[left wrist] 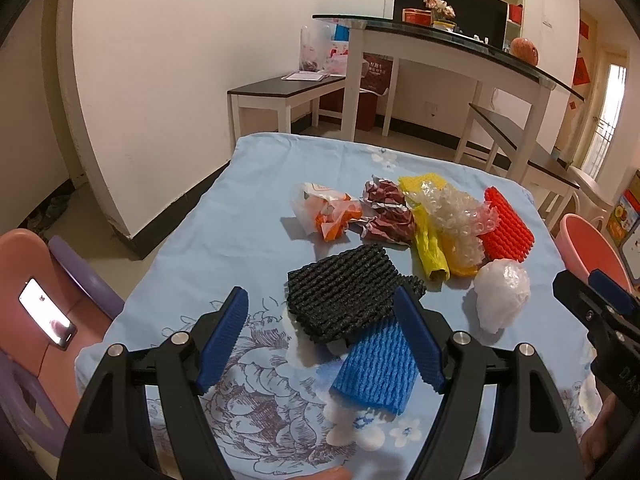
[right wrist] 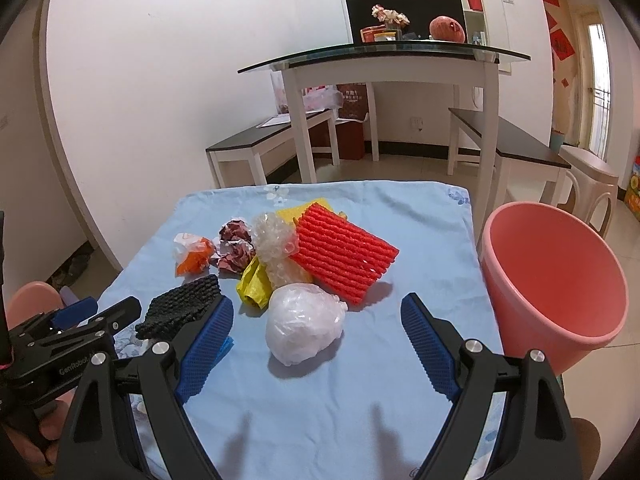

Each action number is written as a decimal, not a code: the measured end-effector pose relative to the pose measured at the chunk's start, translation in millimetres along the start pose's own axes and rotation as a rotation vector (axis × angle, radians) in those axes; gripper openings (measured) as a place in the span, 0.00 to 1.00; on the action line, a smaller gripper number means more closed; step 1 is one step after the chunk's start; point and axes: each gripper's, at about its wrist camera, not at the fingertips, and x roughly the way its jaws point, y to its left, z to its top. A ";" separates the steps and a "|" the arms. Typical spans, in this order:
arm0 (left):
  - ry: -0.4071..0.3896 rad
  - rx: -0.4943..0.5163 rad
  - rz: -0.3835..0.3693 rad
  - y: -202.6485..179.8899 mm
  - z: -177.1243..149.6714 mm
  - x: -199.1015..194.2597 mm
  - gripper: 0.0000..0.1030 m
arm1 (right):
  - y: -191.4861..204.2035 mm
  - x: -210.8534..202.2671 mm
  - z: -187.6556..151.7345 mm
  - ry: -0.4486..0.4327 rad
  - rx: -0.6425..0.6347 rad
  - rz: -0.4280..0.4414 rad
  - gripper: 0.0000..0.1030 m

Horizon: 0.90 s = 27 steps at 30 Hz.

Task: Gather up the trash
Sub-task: 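Move the right gripper toward the white plastic bag ball, then grasp the white plastic bag ball with the right gripper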

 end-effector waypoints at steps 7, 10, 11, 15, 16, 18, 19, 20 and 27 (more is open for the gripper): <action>0.011 -0.012 -0.010 6.7 -0.8 3.3 0.74 | 0.5 6.8 -3.9 0.028 -0.001 0.003 0.82; 0.017 -0.020 -0.008 11.2 -2.2 5.8 0.74 | 0.0 10.2 -5.5 0.043 0.005 0.004 0.82; 0.021 -0.019 -0.005 12.2 -2.6 7.2 0.74 | -0.1 10.9 -5.7 0.047 0.007 0.003 0.82; 0.035 -0.022 -0.009 12.4 -4.2 10.5 0.74 | -0.7 13.4 -6.4 0.060 0.014 0.001 0.82; 0.037 -0.020 -0.012 11.8 -4.8 10.8 0.74 | -0.8 14.0 -6.8 0.064 0.016 0.001 0.82; 0.043 -0.009 -0.030 9.8 -6.5 11.3 0.74 | -1.6 15.7 -7.4 0.073 0.019 0.004 0.82; 0.047 -0.004 -0.038 8.1 -7.0 11.8 0.74 | -1.4 17.2 -7.7 0.079 0.020 0.005 0.82; 0.053 0.002 -0.044 6.0 -7.4 12.8 0.74 | -1.2 19.9 -7.9 0.088 0.022 0.006 0.82; 0.099 0.070 -0.039 -13.6 -7.4 28.7 0.74 | -1.5 39.0 -5.8 0.150 0.036 0.012 0.79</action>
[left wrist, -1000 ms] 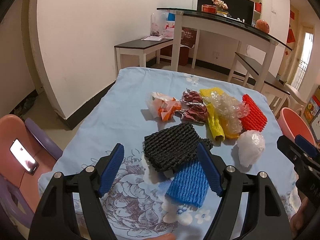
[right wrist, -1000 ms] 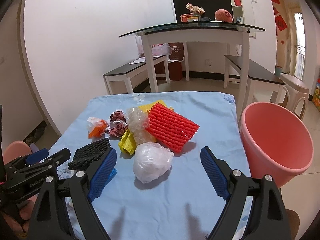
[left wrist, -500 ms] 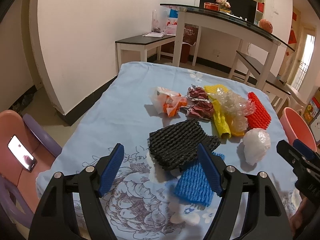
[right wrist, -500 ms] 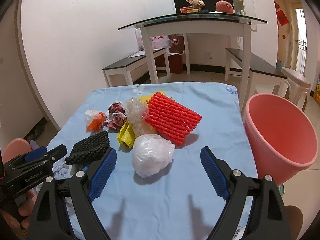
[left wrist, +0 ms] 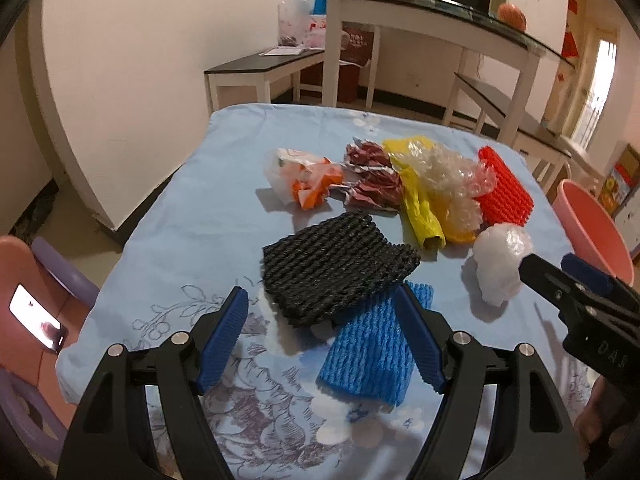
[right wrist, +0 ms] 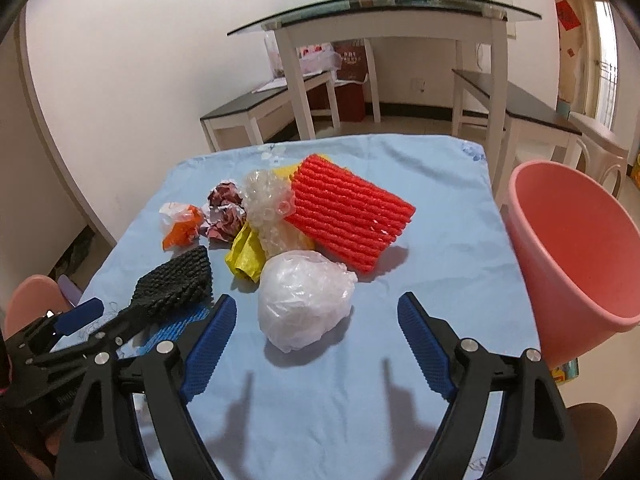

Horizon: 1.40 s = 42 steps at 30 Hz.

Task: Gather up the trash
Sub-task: 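Grasp the white plastic bag ball with the right gripper, then grasp the black foam net with the left gripper while the right gripper holds the bag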

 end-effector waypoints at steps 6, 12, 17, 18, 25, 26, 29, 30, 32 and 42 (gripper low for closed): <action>0.035 0.013 0.003 -1.7 5.2 15.8 0.74 | 1.1 12.4 8.9 0.025 0.008 -0.001 0.78; 0.056 0.018 -0.008 2.6 7.6 25.8 0.71 | 3.6 26.6 13.6 0.066 0.024 0.001 0.76; 0.071 0.014 -0.036 7.0 8.2 31.7 0.66 | 5.5 37.6 13.5 0.102 0.032 -0.007 0.72; 0.071 0.013 -0.041 7.5 7.9 31.8 0.66 | 5.8 39.3 13.0 0.109 0.032 -0.010 0.72; 0.070 0.012 -0.069 11.0 7.0 32.7 0.66 | 4.5 53.3 12.0 0.157 0.038 -0.021 0.53; 0.070 0.011 -0.072 11.4 6.6 32.0 0.66 | 4.5 55.1 11.8 0.163 0.038 -0.021 0.51; 0.066 0.008 -0.079 13.8 5.9 30.4 0.66 | 6.5 56.8 10.9 0.159 0.029 -0.028 0.46; 0.065 0.007 -0.081 14.5 5.8 29.9 0.66 | 7.5 57.0 10.8 0.157 0.025 -0.028 0.44; 0.063 0.004 -0.083 15.9 5.5 29.2 0.66 | 7.5 56.1 10.7 0.154 0.021 -0.029 0.42; 0.039 -0.014 -0.110 22.6 6.6 17.2 0.66 | 4.1 45.0 9.5 0.136 0.020 -0.025 0.37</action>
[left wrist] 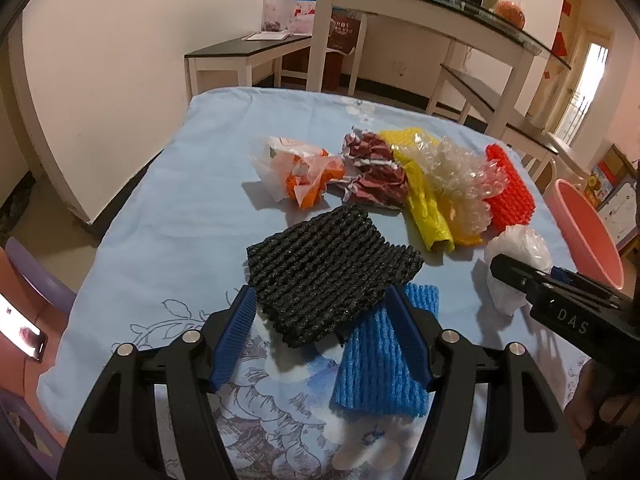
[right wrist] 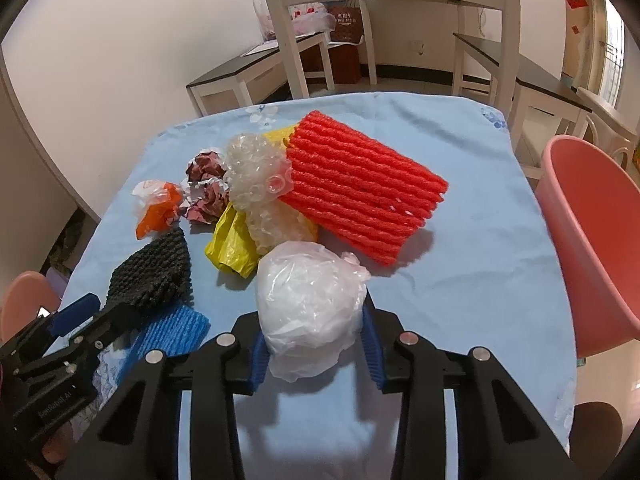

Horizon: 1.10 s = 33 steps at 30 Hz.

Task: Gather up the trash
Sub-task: 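Grasp the black foam net with the left gripper while the right gripper holds the bag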

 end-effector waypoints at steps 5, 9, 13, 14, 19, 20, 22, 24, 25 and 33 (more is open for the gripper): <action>-0.027 0.018 -0.022 5.8 0.1 -8.7 0.66 | -6.3 -8.7 -3.6 -0.012 0.014 -0.005 0.37; -0.009 0.046 -0.068 2.6 -1.5 -7.0 0.66 | -12.5 -12.8 -6.1 -0.010 0.031 -0.001 0.37; -0.008 0.099 -0.055 -9.0 -1.9 -0.4 0.66 | -15.1 -14.4 -8.3 -0.011 0.036 0.003 0.37; -0.002 0.111 -0.030 -11.7 -1.2 3.6 0.66 | -15.5 -15.0 -8.6 -0.012 0.036 0.003 0.37; 0.045 0.109 -0.017 -11.1 0.1 18.3 0.37 | -16.5 -16.7 -9.1 -0.017 0.038 0.002 0.37; 0.051 0.101 -0.026 -10.3 -0.2 20.2 0.33 | -16.8 -16.9 -9.3 -0.016 0.038 0.004 0.37; 0.046 0.103 -0.039 -10.6 -0.7 18.5 0.16 | -17.4 -17.4 -10.1 -0.018 0.037 0.005 0.37; 0.043 0.100 -0.058 -11.7 -0.4 14.7 0.12 | -17.3 -17.9 -10.8 -0.018 0.035 0.007 0.37; 0.032 0.101 -0.061 -12.8 0.0 11.4 0.09 | -17.3 -18.4 -10.9 -0.020 0.035 0.009 0.37; -0.026 0.106 -0.073 -20.1 7.3 -10.4 0.08 | -15.9 -24.5 -12.4 -0.036 0.026 0.017 0.37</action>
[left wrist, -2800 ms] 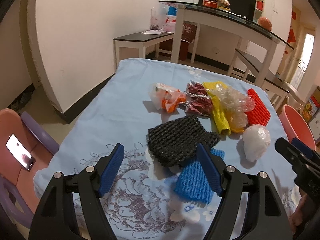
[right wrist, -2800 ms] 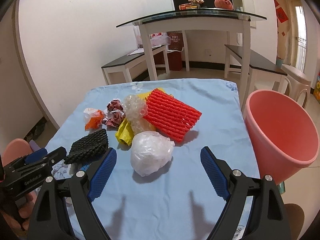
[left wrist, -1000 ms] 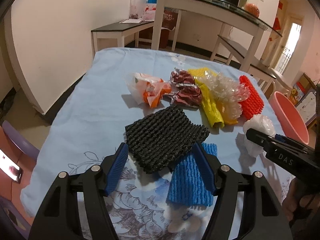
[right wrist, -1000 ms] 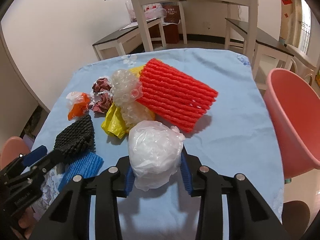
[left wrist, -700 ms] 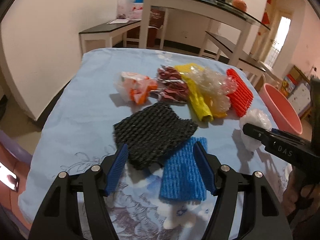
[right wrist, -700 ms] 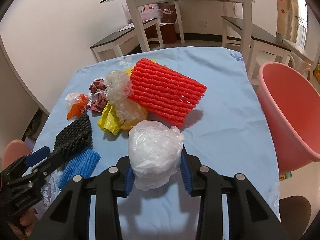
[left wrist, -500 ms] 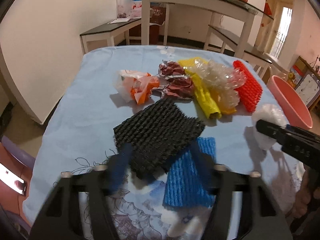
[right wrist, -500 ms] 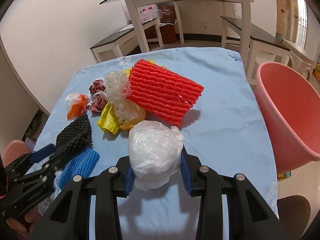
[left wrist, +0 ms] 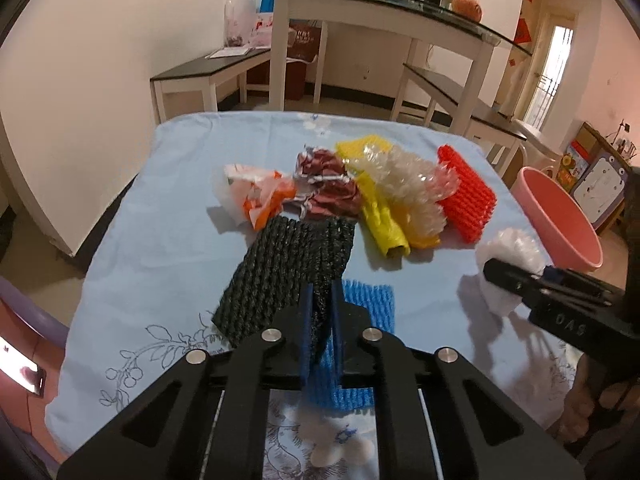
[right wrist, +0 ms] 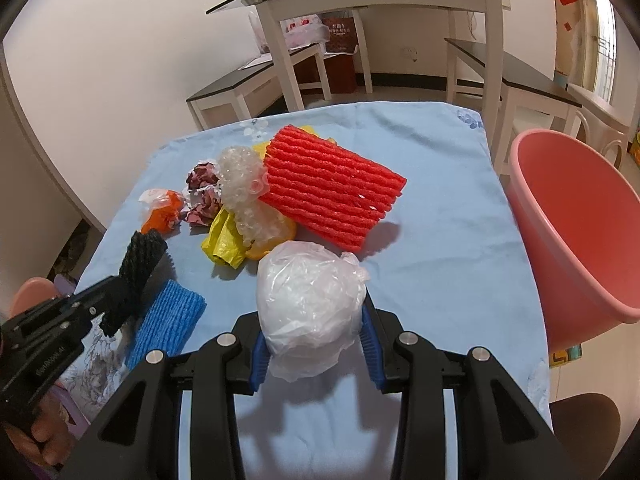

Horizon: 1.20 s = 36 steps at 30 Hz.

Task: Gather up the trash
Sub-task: 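Grasp the black foam net with the left gripper while the right gripper holds the bag, then carry both items over the pink bucket and open both grippers to drop them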

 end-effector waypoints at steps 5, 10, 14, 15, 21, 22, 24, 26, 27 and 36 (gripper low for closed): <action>-0.013 -0.013 0.016 0.0 2.2 -2.3 0.07 | -0.3 -0.8 -0.2 -0.001 0.006 -0.002 0.37; -0.039 -0.030 0.026 5.3 4.2 -9.1 0.06 | -1.7 -3.8 -0.7 -0.006 0.010 -0.002 0.37; -0.054 -0.049 0.023 12.0 7.7 -15.5 0.06 | -1.9 -4.1 -0.5 -0.008 0.010 0.002 0.37; -0.059 -0.051 0.023 12.4 8.3 -17.0 0.06 | -1.5 -5.1 -0.2 -0.011 0.009 0.003 0.37; -0.083 -0.033 0.011 -3.5 21.5 -22.1 0.06 | -3.4 -17.7 5.7 -0.057 -0.006 -0.018 0.37; -0.088 -0.022 0.005 -10.7 25.4 -22.1 0.06 | -4.4 -20.8 7.0 -0.068 -0.008 -0.025 0.37; -0.095 -0.007 -0.010 -22.6 31.3 -21.7 0.06 | -9.6 -27.6 10.7 -0.092 -0.005 -0.041 0.37; -0.104 0.012 -0.026 -36.9 37.2 -21.0 0.06 | -17.9 -34.7 13.4 -0.115 0.007 -0.062 0.37; -0.106 0.022 -0.035 -44.9 40.4 -20.1 0.06 | -22.7 -38.1 14.6 -0.125 0.016 -0.073 0.37; -0.133 0.117 -0.124 -114.3 64.0 -11.6 0.06 | -85.7 -68.9 24.6 -0.193 0.142 -0.161 0.37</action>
